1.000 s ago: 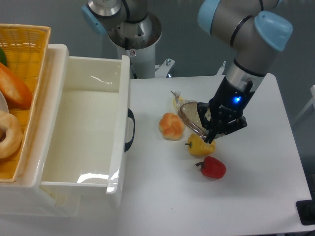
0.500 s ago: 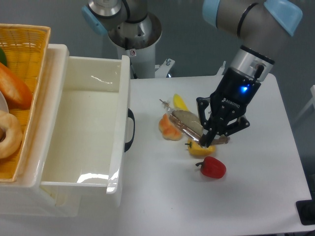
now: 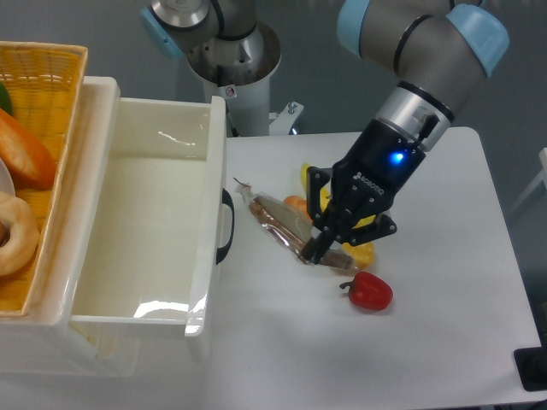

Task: Place the toast in the upper white drawer
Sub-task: 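Lift the bagged toast and carry it toward the open white drawer, then lower the held toast into the open white drawer, then open the gripper to release the toast and lift away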

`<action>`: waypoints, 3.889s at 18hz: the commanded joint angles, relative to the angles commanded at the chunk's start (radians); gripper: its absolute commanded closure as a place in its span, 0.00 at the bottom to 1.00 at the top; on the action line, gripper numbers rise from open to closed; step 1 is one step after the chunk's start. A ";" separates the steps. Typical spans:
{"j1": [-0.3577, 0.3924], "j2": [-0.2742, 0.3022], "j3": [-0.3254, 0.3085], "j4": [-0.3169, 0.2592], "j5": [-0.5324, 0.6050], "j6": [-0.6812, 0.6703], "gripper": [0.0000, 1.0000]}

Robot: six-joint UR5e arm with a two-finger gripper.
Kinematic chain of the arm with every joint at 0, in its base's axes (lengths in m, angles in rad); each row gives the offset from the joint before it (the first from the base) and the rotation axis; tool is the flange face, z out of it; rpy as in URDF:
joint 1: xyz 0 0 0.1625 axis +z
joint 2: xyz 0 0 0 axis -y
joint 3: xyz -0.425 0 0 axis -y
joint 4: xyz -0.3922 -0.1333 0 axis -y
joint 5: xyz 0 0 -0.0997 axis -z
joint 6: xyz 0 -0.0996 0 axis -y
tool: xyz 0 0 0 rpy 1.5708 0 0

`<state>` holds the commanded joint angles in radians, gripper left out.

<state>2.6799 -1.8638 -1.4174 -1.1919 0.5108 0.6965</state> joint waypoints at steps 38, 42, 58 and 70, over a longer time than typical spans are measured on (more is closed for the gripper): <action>-0.190 0.100 -0.120 -0.003 -0.064 -0.115 1.00; -0.192 0.100 -0.141 0.000 -0.064 -0.114 1.00; -0.198 0.100 -0.152 0.008 -0.064 -0.084 0.65; -0.157 0.097 -0.135 0.011 -0.064 -0.063 0.15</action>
<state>2.5232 -1.7671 -1.5524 -1.1812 0.4464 0.6334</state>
